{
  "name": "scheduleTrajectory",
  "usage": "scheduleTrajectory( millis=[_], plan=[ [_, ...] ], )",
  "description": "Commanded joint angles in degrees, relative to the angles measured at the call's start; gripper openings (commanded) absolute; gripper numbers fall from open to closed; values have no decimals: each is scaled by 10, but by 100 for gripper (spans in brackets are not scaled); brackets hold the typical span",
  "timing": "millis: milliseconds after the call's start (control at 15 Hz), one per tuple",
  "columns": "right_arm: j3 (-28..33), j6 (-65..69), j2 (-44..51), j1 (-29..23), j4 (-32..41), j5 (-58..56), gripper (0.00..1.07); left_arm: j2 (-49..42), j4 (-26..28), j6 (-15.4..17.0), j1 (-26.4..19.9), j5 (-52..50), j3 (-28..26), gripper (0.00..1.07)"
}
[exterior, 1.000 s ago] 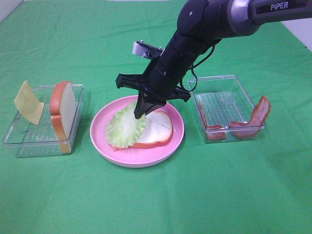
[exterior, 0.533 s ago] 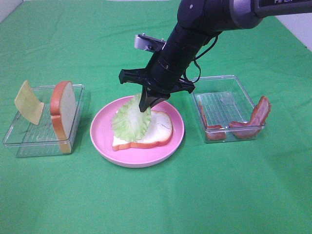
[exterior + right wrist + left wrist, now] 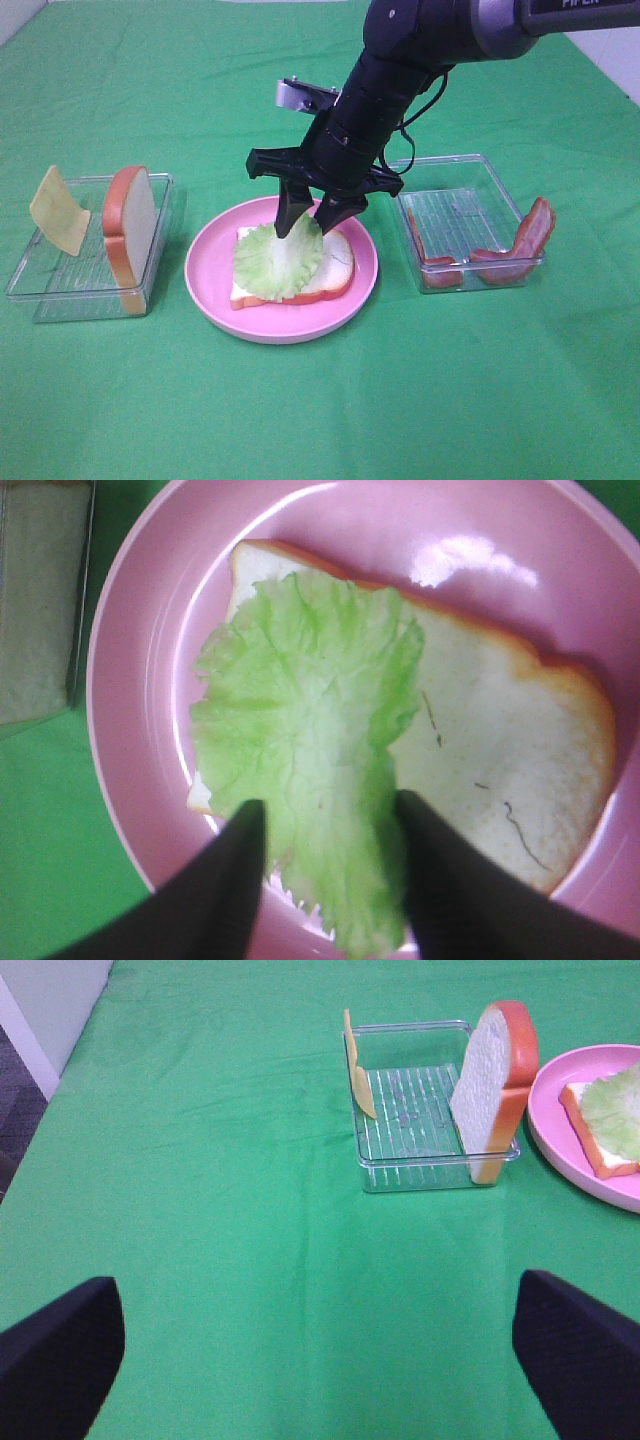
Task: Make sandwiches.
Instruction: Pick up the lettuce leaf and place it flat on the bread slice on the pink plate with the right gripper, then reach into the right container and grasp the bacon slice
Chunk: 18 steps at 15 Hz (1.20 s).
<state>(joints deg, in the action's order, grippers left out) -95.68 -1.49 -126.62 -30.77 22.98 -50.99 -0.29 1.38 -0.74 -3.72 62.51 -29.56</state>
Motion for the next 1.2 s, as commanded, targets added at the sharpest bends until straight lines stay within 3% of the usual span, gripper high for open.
scheduleTrajectory(
  millis=[67, 333, 533, 667, 867, 1200],
  plan=[
    [-22, -1, 6, 0, -21, -33, 99, -5, 3, 2, 1, -8, 1, 102],
    [-85, 5, 6, 0, -26, -111, 99, -5, 3, 2, 1, -8, 1, 102],
    [-167, 23, 6, 0, -33, -239, 99, -5, 3, 2, 1, -8, 1, 102],
    [-189, 48, 11, 0, -59, -253, 99, -5, 3, 2, 1, -8, 1, 102],
    [-145, 104, 77, 2, -149, -253, 99, -5, 3, 2, 1, -8, 1, 102],
    [-30, 113, 108, 51, -164, -241, 98, -5, 3, 2, 1, -8, 1, 102]
  ],
)
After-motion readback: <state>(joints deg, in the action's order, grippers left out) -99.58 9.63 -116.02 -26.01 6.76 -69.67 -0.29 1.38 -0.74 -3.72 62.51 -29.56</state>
